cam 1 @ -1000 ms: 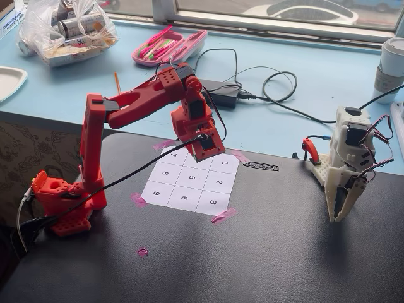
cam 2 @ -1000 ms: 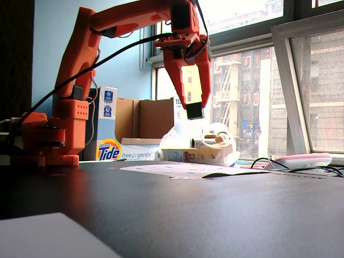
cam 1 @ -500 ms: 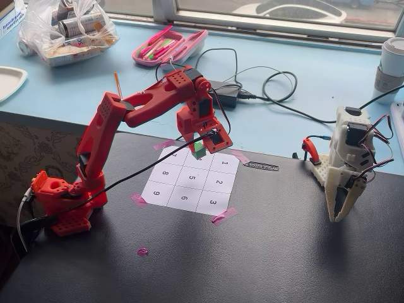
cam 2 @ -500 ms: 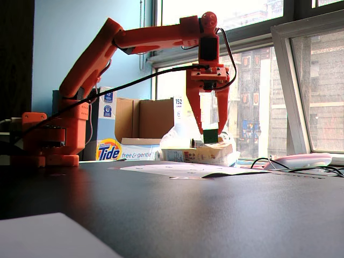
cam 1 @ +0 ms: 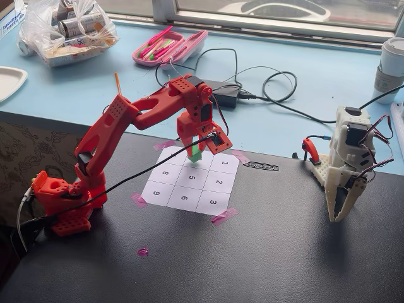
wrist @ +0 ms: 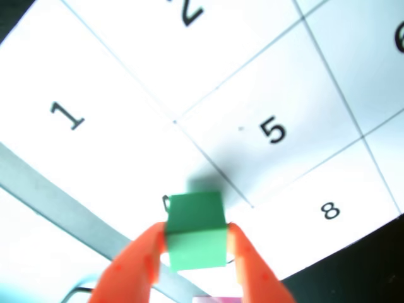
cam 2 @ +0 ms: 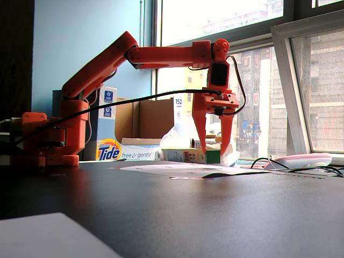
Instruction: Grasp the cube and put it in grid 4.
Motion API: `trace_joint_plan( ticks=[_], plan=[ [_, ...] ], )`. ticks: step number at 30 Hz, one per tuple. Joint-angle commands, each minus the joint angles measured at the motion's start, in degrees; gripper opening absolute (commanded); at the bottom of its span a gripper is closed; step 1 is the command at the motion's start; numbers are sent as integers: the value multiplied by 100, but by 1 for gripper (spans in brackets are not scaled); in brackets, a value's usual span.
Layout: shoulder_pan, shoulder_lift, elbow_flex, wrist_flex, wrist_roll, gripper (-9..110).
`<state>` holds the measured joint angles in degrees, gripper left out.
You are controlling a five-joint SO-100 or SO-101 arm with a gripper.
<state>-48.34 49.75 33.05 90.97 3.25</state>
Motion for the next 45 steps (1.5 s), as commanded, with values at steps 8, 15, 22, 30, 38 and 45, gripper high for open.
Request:
trace_joint_plan(
  ticks=[8,15,22,30,38,45],
  plan=[
    [-53,97,-598,132,-53,29],
    [18,97,-1178,422,-141,30],
    [448,1424,-1872,879,-606,30],
    [1758,4307,-114,765,-642,26],
    [3454,7207,2689,97,-598,14],
    [4342,9633,5801,-747,-650,0]
  ],
)
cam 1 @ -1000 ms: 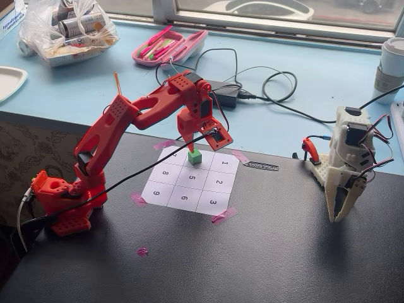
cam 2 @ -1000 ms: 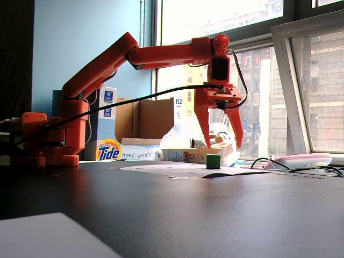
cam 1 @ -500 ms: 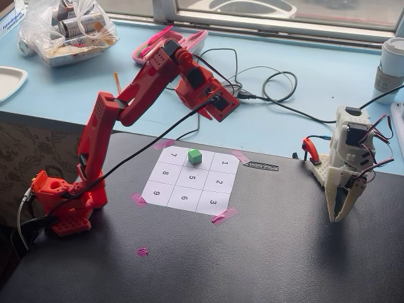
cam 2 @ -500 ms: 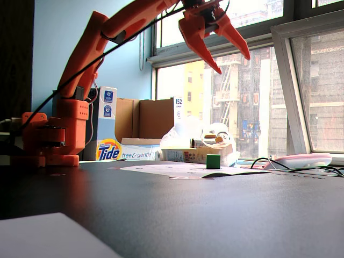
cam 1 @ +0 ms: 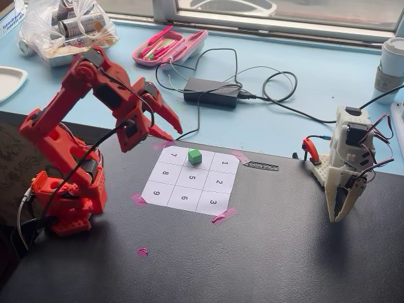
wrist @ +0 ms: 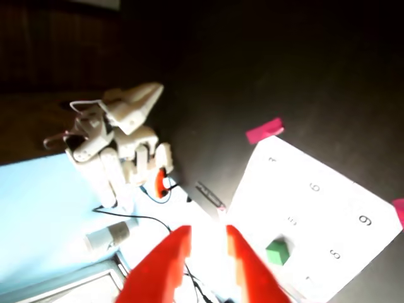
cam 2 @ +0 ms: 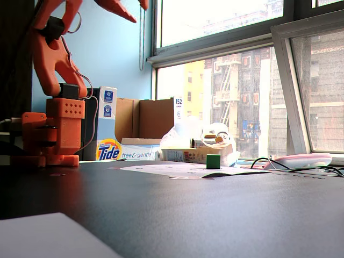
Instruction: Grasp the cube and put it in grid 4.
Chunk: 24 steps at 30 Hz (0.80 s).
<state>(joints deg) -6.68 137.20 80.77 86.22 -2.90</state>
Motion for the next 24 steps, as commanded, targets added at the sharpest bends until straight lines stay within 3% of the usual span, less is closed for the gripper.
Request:
trace_joint_plan(
  ticks=[1,12,24],
  plan=[
    [202,1187,1441,-369,-26,0],
    [1063,3305,5273,-1802,-185,0],
    [1450,5194,8376,-2083,-396,0]
  ],
)
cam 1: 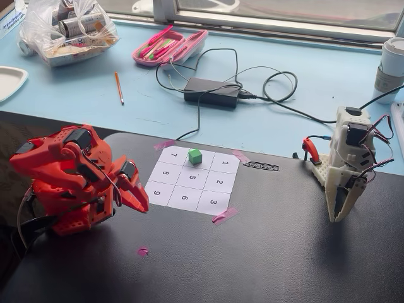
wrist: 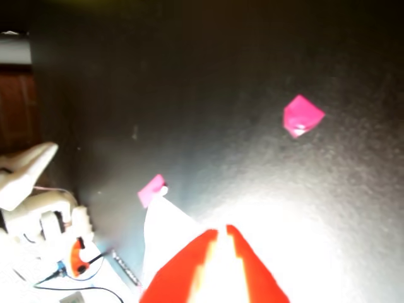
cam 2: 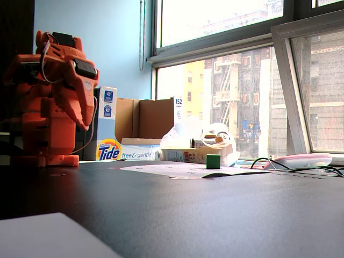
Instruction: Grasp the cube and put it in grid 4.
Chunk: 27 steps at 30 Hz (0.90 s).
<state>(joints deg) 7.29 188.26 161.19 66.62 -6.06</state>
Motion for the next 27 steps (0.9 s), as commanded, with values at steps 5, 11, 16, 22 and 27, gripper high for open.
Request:
trace_joint_plan(
  ticks=[5,11,16,22,27],
  plan=[
    [26,88,844,-132,-167,0],
    [-26,97,1230,-220,-387,0],
    [-26,97,1230,-193,-316,3],
    [-70,97,1222,-149,-343,0],
    [-70,97,1222,-149,-334,0]
  ],
)
